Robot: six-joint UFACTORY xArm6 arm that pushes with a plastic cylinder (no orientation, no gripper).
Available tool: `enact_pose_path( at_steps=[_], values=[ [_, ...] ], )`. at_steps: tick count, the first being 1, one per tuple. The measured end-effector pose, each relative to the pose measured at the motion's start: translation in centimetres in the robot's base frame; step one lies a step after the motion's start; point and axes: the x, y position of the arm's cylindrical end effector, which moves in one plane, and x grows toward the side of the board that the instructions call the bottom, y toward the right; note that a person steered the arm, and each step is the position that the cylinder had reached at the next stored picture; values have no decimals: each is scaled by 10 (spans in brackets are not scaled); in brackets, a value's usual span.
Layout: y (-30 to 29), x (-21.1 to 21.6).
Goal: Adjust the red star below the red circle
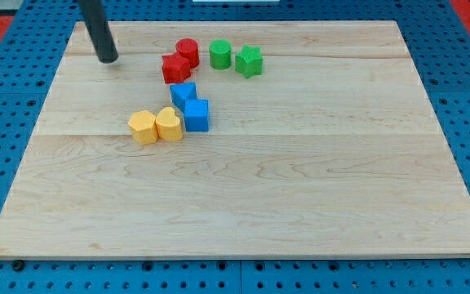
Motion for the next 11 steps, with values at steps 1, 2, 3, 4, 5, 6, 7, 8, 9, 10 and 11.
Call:
enact_pose_path(
  at_steps=[1, 2, 3, 4, 5, 6, 7, 8, 9, 10, 11],
  values=[
    [53, 0],
    [60, 5],
    [60, 11],
    [67, 18],
    [79, 26],
    [83, 31],
    [84, 32],
    [60, 1],
    [68, -36],
    [91, -45],
    [102, -45]
  ],
)
